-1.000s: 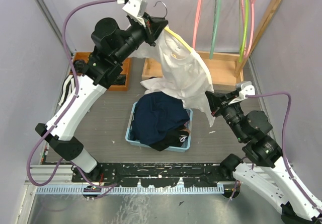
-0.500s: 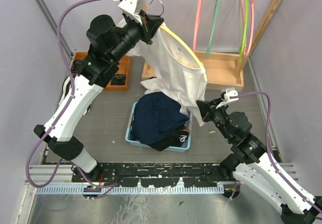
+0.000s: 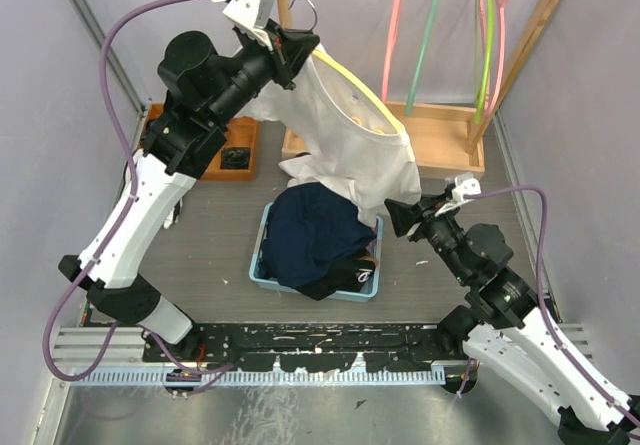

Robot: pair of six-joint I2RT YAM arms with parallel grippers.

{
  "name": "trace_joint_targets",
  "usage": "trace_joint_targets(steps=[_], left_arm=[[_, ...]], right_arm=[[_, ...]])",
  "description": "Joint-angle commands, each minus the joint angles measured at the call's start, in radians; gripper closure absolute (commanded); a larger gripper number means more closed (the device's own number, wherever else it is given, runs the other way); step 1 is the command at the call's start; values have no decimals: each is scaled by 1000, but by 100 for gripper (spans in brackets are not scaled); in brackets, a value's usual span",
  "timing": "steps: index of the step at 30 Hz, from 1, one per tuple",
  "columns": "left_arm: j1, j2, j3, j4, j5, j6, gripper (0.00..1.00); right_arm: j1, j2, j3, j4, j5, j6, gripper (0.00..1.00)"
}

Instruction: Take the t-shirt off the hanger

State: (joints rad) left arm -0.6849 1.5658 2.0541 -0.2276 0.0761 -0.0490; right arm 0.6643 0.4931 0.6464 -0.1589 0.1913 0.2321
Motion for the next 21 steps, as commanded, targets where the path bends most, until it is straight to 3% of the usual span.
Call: trace_joint_targets(steps=[1, 10, 15, 17, 21], left_arm=[[4, -43, -20, 43, 30, -14, 100], [4, -55, -72, 39, 67, -9, 100], [5, -63, -96, 67, 78, -11, 100], [4, -59, -89, 65, 74, -14, 100], [4, -45, -56, 43, 60, -23, 100]], right_arm=[[0, -51, 72, 64, -39, -57, 46], [0, -74, 158, 63, -41, -132, 45], [-1, -43, 179, 64, -54, -143, 51], [-1, -34, 172, 67, -58, -144, 60], [-1, -41, 142, 83, -46, -128, 93]])
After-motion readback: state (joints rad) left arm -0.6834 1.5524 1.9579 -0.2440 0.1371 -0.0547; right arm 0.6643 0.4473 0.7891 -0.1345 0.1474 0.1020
